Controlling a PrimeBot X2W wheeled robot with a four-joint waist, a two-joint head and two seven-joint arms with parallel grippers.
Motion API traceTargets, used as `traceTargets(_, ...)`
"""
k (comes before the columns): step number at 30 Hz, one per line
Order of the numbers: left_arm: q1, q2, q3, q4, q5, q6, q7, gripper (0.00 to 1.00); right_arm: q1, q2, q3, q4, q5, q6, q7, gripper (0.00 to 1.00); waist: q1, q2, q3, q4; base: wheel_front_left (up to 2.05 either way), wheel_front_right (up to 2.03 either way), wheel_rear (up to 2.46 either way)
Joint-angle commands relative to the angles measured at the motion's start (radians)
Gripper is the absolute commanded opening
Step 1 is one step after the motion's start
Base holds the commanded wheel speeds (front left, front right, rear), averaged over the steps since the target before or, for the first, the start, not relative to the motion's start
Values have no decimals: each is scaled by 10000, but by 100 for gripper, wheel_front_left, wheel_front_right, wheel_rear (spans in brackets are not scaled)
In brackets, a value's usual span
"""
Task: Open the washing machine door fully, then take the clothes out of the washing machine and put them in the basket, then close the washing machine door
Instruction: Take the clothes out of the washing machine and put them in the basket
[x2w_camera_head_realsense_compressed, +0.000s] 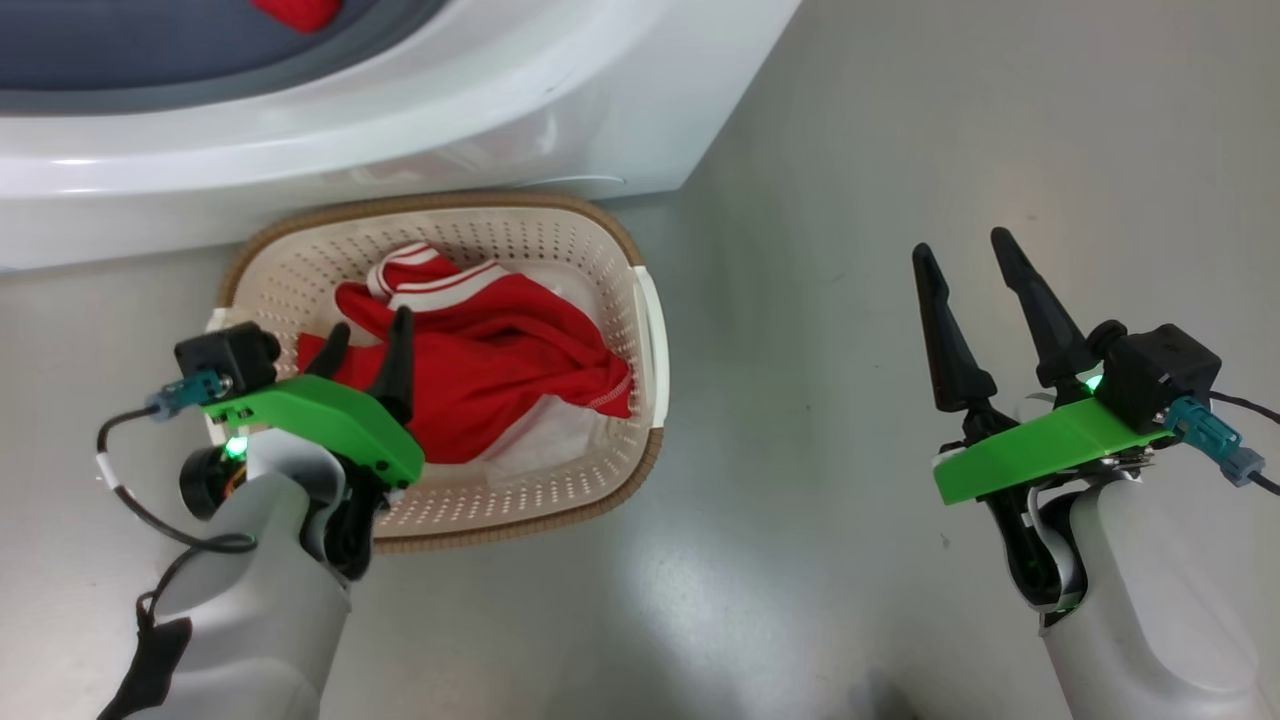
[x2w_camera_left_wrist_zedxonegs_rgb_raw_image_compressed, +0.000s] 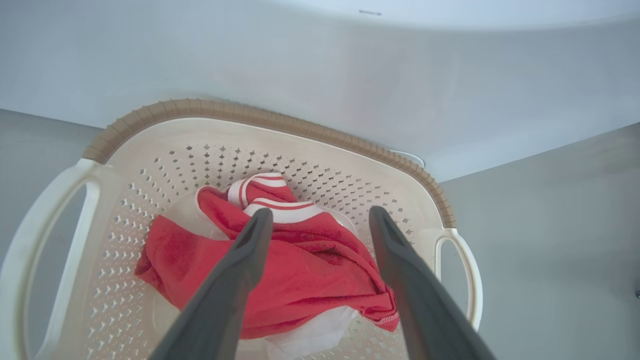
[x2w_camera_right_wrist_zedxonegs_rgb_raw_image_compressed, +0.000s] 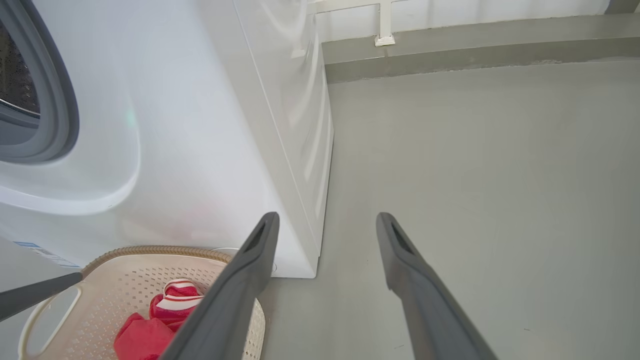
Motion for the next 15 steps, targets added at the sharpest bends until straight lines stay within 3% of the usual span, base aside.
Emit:
traceTargets(1,258,350,116,-258,-19,-57,-150,100,95,-16,121,-162,-162,62,-63,100,0,0,-175,151,0,0,0)
traceTargets(8,758,667,492,-1590,324,-22,-204,100,125,-16,-128,-167,-588,62,-63,100,0,0,-692,480,0,0,0)
traceTargets(15,1854,767,1890,-4128,1792,531,-206,100,254,-16,-336,-147,-815,62,-63,100,0,0,-1356,680,0,0,0)
